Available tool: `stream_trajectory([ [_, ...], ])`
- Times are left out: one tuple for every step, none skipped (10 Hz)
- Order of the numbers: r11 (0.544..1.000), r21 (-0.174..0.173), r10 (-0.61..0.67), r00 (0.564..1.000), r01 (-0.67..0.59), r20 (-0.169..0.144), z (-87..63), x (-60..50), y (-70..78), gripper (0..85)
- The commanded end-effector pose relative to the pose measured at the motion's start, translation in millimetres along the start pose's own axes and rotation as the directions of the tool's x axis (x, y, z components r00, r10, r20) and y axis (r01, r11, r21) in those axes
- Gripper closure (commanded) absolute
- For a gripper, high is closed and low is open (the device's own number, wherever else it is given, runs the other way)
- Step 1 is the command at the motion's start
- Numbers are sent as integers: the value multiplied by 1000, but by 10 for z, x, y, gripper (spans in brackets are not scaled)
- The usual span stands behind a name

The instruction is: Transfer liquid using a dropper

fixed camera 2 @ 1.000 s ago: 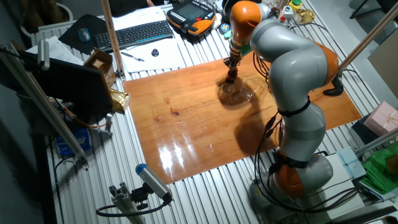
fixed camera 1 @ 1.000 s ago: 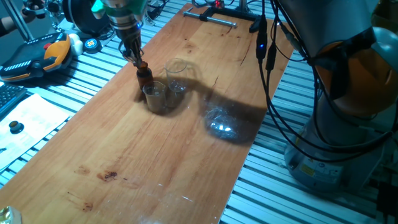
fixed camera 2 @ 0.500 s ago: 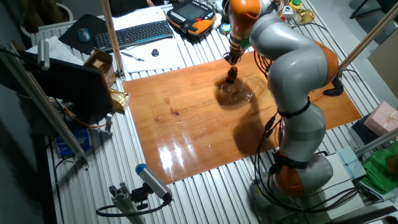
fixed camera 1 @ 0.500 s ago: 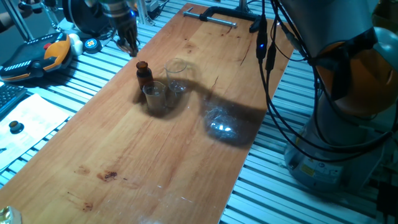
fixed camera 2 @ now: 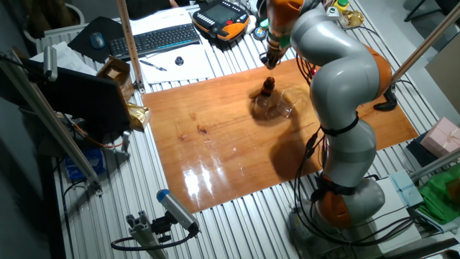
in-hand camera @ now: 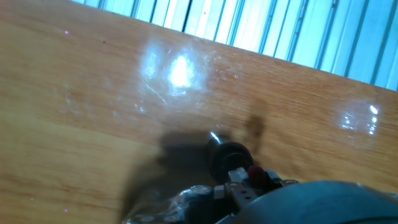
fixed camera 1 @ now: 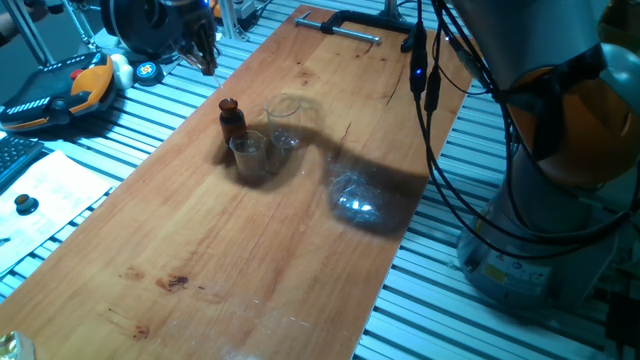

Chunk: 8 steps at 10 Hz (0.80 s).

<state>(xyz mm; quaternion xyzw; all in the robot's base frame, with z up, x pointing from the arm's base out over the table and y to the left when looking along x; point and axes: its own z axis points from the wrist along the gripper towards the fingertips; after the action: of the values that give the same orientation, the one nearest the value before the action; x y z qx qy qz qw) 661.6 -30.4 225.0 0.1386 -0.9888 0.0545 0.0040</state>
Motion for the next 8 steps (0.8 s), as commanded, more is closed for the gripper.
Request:
stream_trajectory([
  [1000, -1, 2, 1000, -2, -2, -24, -3, -5, 680],
  [1000, -11, 5, 1000, -5, -12, -61, -11, -22, 683],
  [1000, -19, 8, 1000, -8, -17, -91, -16, -35, 683],
  [1000, -21, 11, 1000, -11, -19, -119, -21, -38, 683],
  [1000, -17, 14, 1000, -14, -21, -146, -32, -30, 683],
  [1000, -15, 14, 1000, -14, -27, -170, -33, -27, 683],
  [1000, -14, 12, 999, -13, -38, -188, -20, -31, 683],
  [1000, -15, 6, 998, -7, -58, -195, 4, -44, 683],
])
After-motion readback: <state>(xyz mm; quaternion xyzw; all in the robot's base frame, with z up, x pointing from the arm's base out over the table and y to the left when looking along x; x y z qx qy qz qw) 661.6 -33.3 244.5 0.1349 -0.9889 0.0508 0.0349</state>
